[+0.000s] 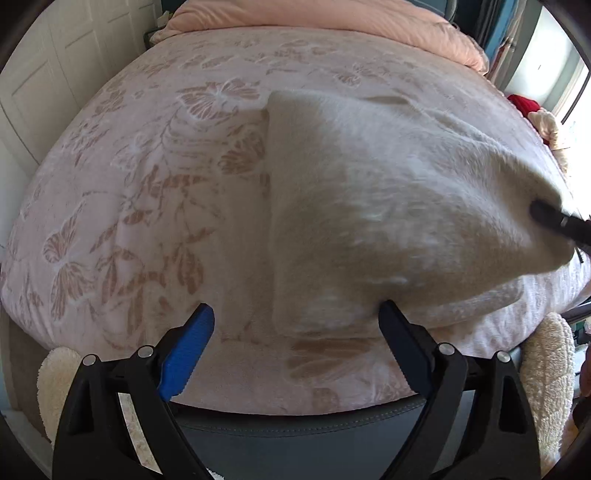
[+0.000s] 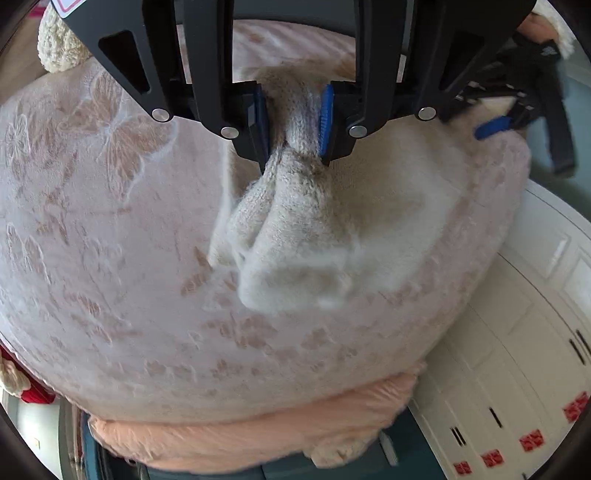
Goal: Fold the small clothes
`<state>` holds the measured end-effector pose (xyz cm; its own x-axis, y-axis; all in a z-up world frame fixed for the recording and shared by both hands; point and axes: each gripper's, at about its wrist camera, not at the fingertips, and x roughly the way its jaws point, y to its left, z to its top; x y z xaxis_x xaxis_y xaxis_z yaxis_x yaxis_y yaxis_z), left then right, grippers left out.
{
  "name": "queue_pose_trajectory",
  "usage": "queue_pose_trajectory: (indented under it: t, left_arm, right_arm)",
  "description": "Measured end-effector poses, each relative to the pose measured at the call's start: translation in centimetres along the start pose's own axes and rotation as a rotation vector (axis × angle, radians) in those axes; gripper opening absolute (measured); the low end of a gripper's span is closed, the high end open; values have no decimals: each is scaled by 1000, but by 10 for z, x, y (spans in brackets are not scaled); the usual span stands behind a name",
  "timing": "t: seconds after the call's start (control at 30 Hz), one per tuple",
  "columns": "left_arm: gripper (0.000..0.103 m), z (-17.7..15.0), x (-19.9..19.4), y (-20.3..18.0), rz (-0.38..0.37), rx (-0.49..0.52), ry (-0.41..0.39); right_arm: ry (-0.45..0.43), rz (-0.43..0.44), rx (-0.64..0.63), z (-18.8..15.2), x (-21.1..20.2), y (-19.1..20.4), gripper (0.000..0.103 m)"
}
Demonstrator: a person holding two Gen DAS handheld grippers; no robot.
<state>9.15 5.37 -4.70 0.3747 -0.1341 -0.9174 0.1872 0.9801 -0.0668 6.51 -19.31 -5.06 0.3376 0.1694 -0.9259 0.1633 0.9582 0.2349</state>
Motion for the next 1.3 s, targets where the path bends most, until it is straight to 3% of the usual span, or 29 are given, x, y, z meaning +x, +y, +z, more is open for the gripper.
queue_pose_trajectory:
  t: [0.1,0.2,0.37,0.4,0.5,0.57,0.63,0.67,0.73,0.83,0.9,0.97,1.03,1.17,1.23,1.3]
  left_arm:
    - [89,-5,21,2,19,-15,71]
    - [85,-11,12,5,8,-23,62]
    - [87,-7,-55,8,-117,-72,-60]
    - [87,-2,-67,9,-141,-96,-95]
    - [89,23,-71,0,-169,-125,-146]
    - [89,42,-47,-10,-103,-102,-118]
    - [85,50,-12,-19,40,-46,-63]
    - [86,48,7,-22,82,-18,-20]
    - [91,40,30,-18,71,-25,-3]
    - [94,37,26,-17,101,-33,-39]
    - [93,38,12,-17,84,-36,-58]
    - [92,35,-4,-14,54,-53,-72]
    - [92,28,-22,-14,33,-65,-98]
    - [93,6,-53,-29,9,-52,-159]
    - [95,-4,-63,-39,12,-33,-189]
    - [97,-13,-69,-50,25,-10,-210]
  right_arm:
    - [-53,147,177,-10,-7,-26,32]
    - [-118,114,181,-11,-40,-19,38]
    - [-270,45,55,-20,-90,8,37]
    - [-279,58,44,-19,-93,12,32]
    - [-252,78,6,-10,-80,23,0]
    - [-210,58,-2,-3,-58,23,0]
    - [-83,-9,6,-2,-13,11,0]
    - [-73,-2,11,-5,2,5,0]
    - [-92,16,16,-5,5,2,0]
    - [-75,24,29,2,-11,7,0]
    - [-117,59,48,-2,-30,9,0]
    - [-173,61,63,-13,-51,11,3]
    - [-212,23,51,-26,-66,16,12]
    - [-256,-32,46,-54,-84,22,14]
    - [-277,-54,58,-67,-88,23,28]
    - [-298,-92,74,-81,-91,23,31]
